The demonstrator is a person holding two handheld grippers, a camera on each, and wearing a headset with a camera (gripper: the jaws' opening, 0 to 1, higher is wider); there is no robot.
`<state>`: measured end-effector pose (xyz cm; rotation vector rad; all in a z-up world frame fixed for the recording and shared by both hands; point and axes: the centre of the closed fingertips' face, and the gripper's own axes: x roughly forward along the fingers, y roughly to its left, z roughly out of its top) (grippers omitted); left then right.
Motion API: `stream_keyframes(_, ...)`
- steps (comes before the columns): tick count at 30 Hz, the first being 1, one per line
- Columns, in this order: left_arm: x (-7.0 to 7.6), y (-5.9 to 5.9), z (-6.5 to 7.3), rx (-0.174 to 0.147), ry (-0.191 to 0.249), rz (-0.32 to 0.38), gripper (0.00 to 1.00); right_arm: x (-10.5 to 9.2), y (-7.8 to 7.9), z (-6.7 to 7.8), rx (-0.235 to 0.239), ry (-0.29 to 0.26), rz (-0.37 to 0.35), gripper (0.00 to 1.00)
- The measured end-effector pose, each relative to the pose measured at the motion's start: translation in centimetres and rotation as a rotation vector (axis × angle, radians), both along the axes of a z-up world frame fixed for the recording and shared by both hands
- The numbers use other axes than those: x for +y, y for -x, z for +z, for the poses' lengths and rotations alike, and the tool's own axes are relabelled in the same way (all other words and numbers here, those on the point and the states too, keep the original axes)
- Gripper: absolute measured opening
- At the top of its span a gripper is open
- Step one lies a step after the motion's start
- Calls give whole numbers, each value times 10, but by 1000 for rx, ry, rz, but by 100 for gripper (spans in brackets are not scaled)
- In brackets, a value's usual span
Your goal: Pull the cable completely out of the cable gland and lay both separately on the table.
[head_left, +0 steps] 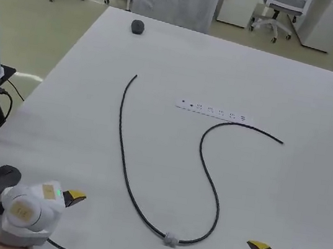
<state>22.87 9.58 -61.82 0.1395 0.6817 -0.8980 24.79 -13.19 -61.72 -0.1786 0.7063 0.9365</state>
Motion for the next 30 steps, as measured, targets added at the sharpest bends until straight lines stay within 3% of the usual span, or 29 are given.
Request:
stream_keyframes(10, -4, 0, 2, 8, 6, 11, 97, 21, -19, 8, -6, -26, 38, 96)
stream_keyframes(30, -7, 3, -3, 9, -18, -2, 97, 53, -35, -7, 3, 47, 156, 88)
